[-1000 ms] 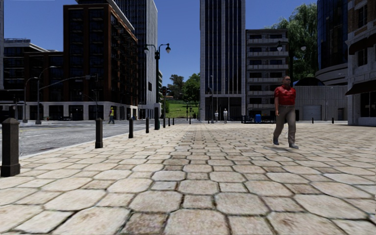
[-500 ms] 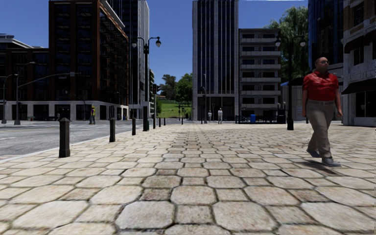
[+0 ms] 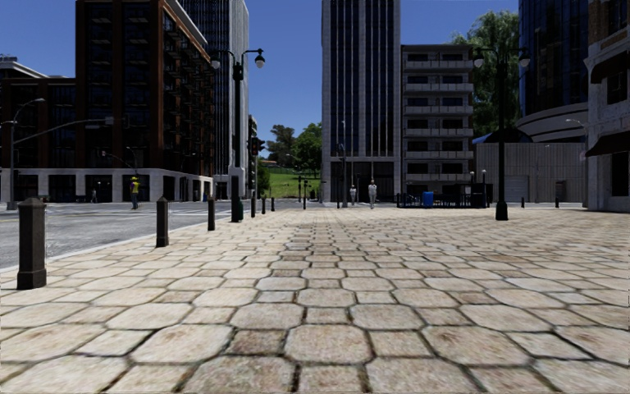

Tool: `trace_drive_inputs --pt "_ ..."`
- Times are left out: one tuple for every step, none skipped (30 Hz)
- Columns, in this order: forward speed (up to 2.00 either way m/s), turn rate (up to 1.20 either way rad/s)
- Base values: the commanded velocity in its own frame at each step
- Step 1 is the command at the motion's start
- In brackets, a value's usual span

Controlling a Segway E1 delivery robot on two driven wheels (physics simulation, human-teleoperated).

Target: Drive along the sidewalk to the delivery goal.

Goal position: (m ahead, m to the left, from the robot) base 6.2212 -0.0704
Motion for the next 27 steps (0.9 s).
trace_drive_inputs --pt "2.0 -0.67" --pt "2.0 -0.5" --pt "2.0 -0.24" --pt "2.0 0.0" --pt "2.0 0.0" --pt "2.0 0.0" --pt "2.0 0.0" --pt "2.0 0.0" --pt "2.0 0.0" --pt "2.0 0.0" --pt "2.0 0.0" --pt "2.0 0.0" --pt "2.0 0.0" --pt "2.0 0.0" --pt "2.0 0.0" --pt "2.0 0.0" --pt "2.0 0.0" --pt "2.0 0.0" --pt "2.0 0.0" --pt "2.0 0.0" --pt "2.0 0.0" --pt "2.0 0.0" --pt "2.0 0.0" --pt "2.0 0.0" --pt "2.0 0.0" --pt "2.0 0.0" --pt "2.0 0.0"
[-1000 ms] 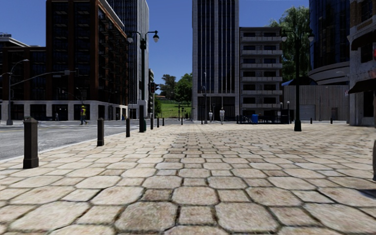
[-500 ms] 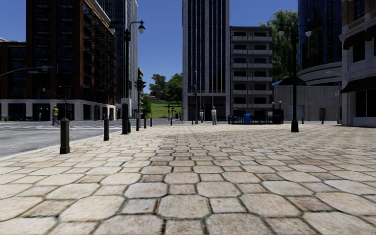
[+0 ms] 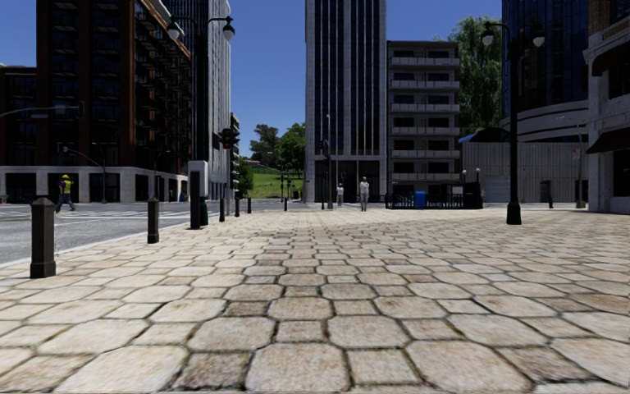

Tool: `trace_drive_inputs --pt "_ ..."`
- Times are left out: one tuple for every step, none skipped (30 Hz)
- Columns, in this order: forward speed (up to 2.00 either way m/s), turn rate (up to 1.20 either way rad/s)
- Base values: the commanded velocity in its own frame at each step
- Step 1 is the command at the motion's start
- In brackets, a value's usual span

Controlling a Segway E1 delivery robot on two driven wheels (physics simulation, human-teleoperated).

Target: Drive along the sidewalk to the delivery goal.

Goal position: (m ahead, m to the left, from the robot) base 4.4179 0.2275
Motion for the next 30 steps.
trace_drive_inputs --pt "2.0 0.0" --pt "2.0 0.0" --pt "2.0 0.0" --pt "2.0 0.0" --pt "2.0 0.0" --pt "2.0 0.0" --pt "2.0 0.0" --pt "2.0 0.0" --pt "2.0 0.0" --pt "2.0 0.0" --pt "2.0 0.0" --pt "2.0 0.0" --pt "2.0 0.0" --pt "2.0 0.0" --pt "2.0 0.0" --pt "2.0 0.0" --pt "2.0 0.0" --pt "2.0 0.0" --pt "2.0 0.0" --pt "2.0 0.0" --pt "2.0 0.0" --pt "2.0 0.0" --pt "2.0 0.0" --pt "2.0 0.0" --pt "2.0 0.0" --pt "2.0 0.0" --pt "2.0 0.0" --pt "2.0 0.0" --pt "2.0 0.02" --pt "2.0 0.27"
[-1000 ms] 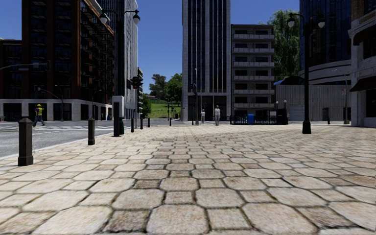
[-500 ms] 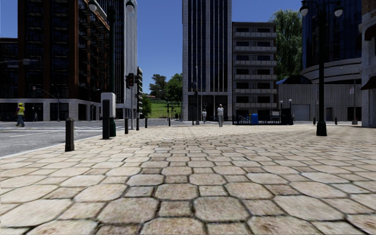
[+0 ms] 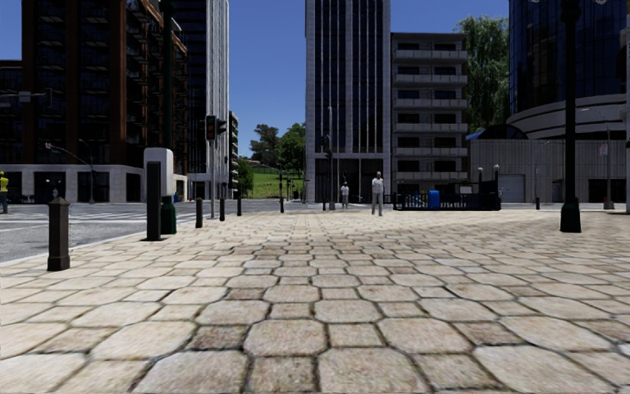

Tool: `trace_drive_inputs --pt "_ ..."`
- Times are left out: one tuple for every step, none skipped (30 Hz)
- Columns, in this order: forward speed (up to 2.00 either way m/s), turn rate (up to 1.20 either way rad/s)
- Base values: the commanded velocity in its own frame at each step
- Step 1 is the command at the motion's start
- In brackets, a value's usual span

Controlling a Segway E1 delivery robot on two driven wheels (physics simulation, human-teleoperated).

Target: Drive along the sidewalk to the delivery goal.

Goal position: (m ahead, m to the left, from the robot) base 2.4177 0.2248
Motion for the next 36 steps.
trace_drive_inputs --pt "2.0 0.46" --pt "2.0 0.46" --pt "2.0 0.53" --pt "2.0 0.53" --pt "2.0 0.04" --pt "2.0 0.0" --pt "2.0 0.0" --pt "2.0 0.0" --pt "2.0 0.0" --pt "2.0 0.0" --pt "2.0 0.0" --pt "2.0 0.0" --pt "2.0 0.0" --pt "2.0 0.0" --pt "2.0 0.0" --pt "2.0 0.0" --pt "2.0 0.0" --pt "2.0 0.0" --pt "2.0 0.0" --pt "2.0 0.0" --pt "2.0 0.0" --pt "2.0 0.0" --pt "2.0 0.0" --pt "2.0 0.0" --pt "2.0 0.0" --pt "2.0 0.0" --pt "2.0 0.0" --pt "2.0 0.0" --pt "2.0 0.0" --pt "2.0 0.0" --pt "2.0 0.0" --pt "1.89 0.0" --pt "1.61 0.0" --pt "1.32 0.0" --pt "1.13 0.0" --pt "1.13 0.0"
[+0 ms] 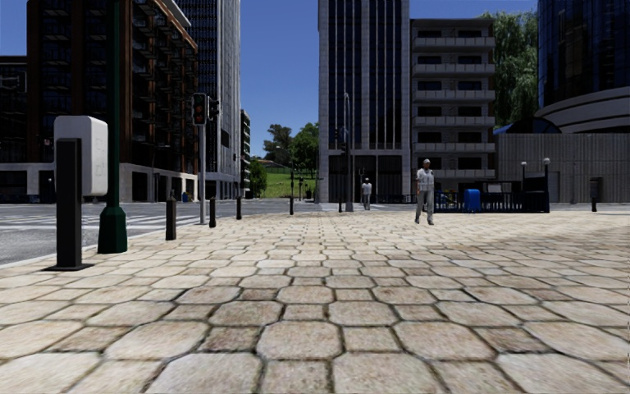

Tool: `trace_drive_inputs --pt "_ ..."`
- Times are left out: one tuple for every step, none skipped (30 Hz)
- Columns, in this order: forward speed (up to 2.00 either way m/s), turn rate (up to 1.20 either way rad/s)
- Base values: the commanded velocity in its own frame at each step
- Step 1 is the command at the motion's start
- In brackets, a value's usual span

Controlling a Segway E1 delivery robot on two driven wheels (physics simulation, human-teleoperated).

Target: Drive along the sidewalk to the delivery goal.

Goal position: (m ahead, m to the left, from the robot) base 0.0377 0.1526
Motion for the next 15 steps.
trace_drive_inputs --pt "0.96 0.0" --pt "0.78 0.0" --pt "0.62 0.0" --pt "0.55 0.0" --pt "0.5 0.0" --pt "0.32 0.0" --pt "0.0 0.0" --pt "0.0 0.0" --pt "0.0 0.0" --pt "0.0 0.0" --pt "0.0 0.0" --pt "0.0 0.0" --pt "0.0 0.0" --pt "0.0 0.0" --pt "0.0 0.0"
